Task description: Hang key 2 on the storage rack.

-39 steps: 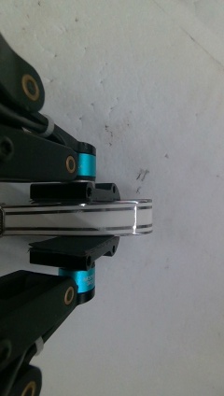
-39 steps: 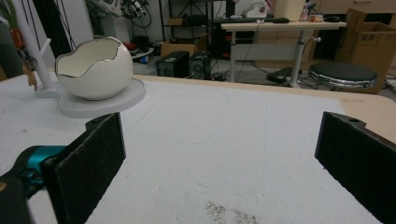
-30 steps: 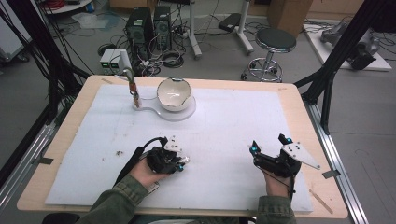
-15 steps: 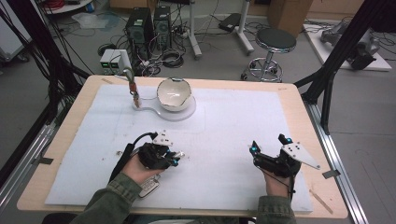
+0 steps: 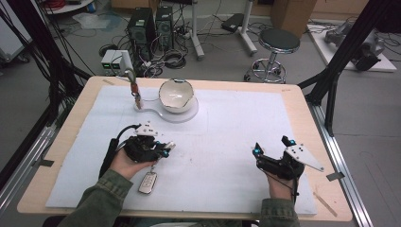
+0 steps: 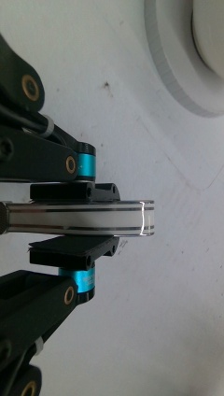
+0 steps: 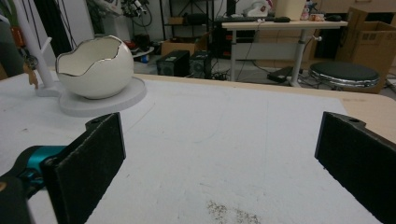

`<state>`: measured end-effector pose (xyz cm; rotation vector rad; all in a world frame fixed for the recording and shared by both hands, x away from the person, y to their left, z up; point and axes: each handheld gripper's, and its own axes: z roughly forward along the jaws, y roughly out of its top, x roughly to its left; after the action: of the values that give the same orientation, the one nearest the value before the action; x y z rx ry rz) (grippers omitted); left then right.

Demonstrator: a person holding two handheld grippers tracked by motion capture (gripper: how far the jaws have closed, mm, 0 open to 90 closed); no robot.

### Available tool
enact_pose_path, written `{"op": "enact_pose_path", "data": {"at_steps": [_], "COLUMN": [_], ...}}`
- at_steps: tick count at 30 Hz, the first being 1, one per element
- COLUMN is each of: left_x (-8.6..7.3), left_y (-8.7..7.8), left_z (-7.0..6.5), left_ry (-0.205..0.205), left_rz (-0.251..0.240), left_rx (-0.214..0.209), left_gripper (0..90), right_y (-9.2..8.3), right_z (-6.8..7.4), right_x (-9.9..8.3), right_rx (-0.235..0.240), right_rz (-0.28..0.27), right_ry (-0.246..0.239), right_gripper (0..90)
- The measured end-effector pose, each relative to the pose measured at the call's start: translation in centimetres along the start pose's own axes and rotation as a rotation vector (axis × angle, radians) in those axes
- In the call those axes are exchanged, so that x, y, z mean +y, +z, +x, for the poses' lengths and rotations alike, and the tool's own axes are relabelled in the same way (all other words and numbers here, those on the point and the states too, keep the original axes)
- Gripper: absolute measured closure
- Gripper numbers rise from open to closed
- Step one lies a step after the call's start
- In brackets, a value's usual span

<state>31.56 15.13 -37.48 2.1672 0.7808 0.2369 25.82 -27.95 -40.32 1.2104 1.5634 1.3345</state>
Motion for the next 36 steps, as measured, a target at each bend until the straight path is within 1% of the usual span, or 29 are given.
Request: {"op": "enact_pose_path", "data": {"at_steps": [4,8,9,13,15,17,18,22,23,25,29,31,34,36], "left_x": [0.4,0.8,0.8,0.8,0.9,1.1,1.3,1.7,1.8,1.9,2.5,2.8,3.1,3.3], "left_y": [-1.1,-2.0,-2.1,-2.5,-2.7,-3.0,-3.2,-4.1,-4.4,-4.7,-5.3,-5.6,-6.2,-6.5], "left_z": [0.7,1.2,1.4,1.7,1.8,1.9,2.1,2.5,2.7,2.9,3.2,3.5,3.8,4.2], "left_ry": [-0.022,-0.035,-0.042,-0.051,-0.043,-0.042,-0.034,-0.042,-0.057,-0.069,-0.053,-0.054,-0.05,-0.054], "left_rz": [-0.032,-0.058,-0.062,-0.067,-0.067,-0.07,-0.073,-0.089,-0.107,-0.123,-0.122,-0.134,-0.134,-0.144], "left_rx": [0.011,0.02,0.018,0.027,0.032,0.038,0.041,0.052,0.042,0.033,0.053,0.06,0.068,0.072], "left_gripper": [74.2,74.3,74.3,74.3,74.3,74.3,74.3,74.3,74.3,74.3,74.3,74.3,74.4,74.3], "right_y": [0.0,0.0,0.0,0.0,0.0,0.0,0.0,0.0,0.0,0.1,0.1,0.1,0.1,0.1], "right_z": [0.0,0.1,0.1,0.1,0.0,0.1,0.1,0.1,0.1,0.1,0.1,0.1,0.1,0.1], "right_x": [0.0,0.0,0.0,0.0,0.0,0.0,0.0,0.0,0.0,0.0,0.0,0.0,0.0,0.0], "right_rx": [-0.001,-0.001,-0.001,-0.001,-0.002,0.0,0.0,0.002,0.0,0.0,-0.001,0.001,0.0,0.001], "right_rz": [0.002,0.002,0.002,0.004,-0.001,0.004,0.005,0.005,0.005,0.001,0.004,0.003,0.002,0.004], "right_ry": [0.004,0.004,0.005,0.007,0.001,0.007,0.006,0.008,0.007,0.003,0.003,0.005,0.009,0.011], "right_gripper": [0.4,0.4,0.4,0.4,0.4,0.4,0.4,0.4,0.4,0.4,0.4,0.4,0.4,0.4]}}
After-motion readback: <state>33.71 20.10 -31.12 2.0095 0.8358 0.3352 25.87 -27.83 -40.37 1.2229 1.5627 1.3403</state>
